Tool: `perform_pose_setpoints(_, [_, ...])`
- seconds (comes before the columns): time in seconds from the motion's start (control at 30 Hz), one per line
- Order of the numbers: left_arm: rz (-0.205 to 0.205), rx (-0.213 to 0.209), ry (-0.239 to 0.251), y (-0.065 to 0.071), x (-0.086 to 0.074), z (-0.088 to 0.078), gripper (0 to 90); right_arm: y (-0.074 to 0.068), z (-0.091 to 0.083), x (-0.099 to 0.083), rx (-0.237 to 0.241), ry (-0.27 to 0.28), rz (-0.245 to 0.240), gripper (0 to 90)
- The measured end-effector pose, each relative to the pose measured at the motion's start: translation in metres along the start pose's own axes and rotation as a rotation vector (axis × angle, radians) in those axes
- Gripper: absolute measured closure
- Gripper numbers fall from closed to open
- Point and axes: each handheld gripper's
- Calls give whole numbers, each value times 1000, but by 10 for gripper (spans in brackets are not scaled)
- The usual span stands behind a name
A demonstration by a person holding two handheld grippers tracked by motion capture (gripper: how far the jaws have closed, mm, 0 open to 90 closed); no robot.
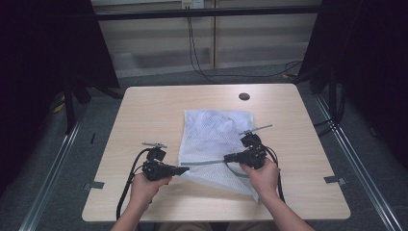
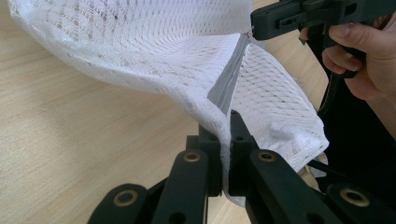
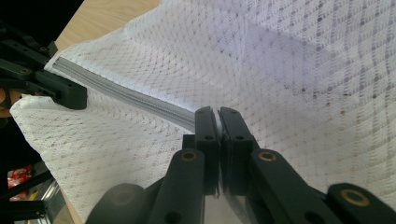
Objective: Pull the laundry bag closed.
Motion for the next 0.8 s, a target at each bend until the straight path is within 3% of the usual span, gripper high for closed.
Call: perform_pose_setpoints(0.8, [-8, -5, 0, 0, 0, -1, 885, 6, -2, -1, -19, -7, 5, 869])
Point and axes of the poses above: each handheld gripper's, and its own axes: z roughly forward along the jaws, x roughly out of its top, y roughly to its right, and after that the axes turned 14 degrees about -x, right-handed
